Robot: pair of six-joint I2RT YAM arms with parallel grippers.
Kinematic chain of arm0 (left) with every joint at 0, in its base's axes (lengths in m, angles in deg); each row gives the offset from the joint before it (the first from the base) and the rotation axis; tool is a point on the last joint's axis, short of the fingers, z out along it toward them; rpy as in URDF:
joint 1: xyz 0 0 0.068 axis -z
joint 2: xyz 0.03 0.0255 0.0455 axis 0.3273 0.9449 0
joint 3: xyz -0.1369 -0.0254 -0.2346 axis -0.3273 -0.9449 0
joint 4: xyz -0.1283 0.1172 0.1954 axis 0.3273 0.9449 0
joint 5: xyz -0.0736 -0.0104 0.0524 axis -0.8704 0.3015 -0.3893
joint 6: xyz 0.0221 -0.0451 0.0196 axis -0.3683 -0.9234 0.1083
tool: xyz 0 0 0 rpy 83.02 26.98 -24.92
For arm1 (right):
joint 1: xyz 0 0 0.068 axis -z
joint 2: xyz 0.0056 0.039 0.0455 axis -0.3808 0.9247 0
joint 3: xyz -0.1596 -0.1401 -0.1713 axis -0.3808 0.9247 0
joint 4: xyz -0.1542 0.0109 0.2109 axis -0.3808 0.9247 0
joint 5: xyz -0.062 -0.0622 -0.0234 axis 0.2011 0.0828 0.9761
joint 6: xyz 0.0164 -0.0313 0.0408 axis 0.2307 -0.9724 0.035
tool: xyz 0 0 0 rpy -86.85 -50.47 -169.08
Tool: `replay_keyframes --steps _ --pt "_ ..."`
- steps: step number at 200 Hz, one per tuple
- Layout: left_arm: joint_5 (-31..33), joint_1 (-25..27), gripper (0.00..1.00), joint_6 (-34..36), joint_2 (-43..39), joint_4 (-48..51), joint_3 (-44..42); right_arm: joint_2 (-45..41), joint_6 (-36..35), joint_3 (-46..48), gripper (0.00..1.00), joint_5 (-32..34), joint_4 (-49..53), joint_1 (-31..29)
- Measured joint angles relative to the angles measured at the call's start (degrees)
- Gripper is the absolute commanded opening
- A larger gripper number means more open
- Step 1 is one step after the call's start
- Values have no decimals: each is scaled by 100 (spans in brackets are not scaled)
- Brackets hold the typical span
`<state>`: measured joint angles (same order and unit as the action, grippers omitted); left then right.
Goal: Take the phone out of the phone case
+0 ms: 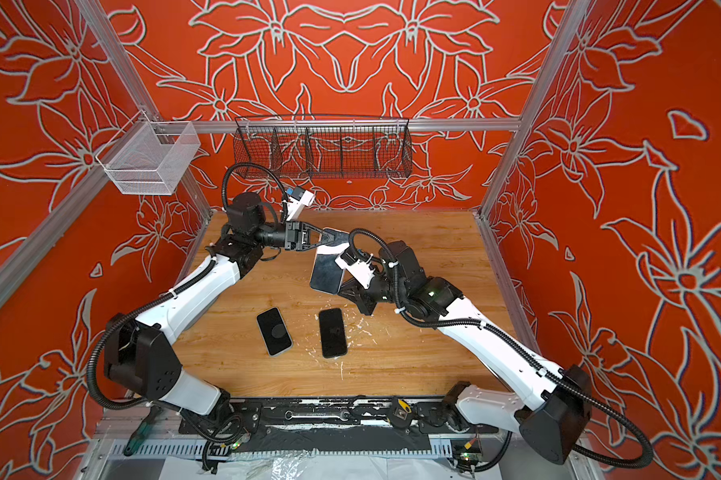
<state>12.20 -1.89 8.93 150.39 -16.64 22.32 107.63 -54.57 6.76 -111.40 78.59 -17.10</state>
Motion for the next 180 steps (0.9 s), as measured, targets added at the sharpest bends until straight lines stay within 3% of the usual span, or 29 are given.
replay_keyframes --steps 45,102,146,180 --pt "675 0 0 -83 -101 144 -201 -92 391 306 11 208 -378 166" --pt "1751 7 0 -302 -619 334 -570 -374 793 518 26 776 -914 326" --pt "1370 50 0 105 -726 501 -608 -529 857 516 64 625 -1235 413" --pt "1759 85 0 1106 -717 1746 -138 -702 892 511 77 553 -1023 470"
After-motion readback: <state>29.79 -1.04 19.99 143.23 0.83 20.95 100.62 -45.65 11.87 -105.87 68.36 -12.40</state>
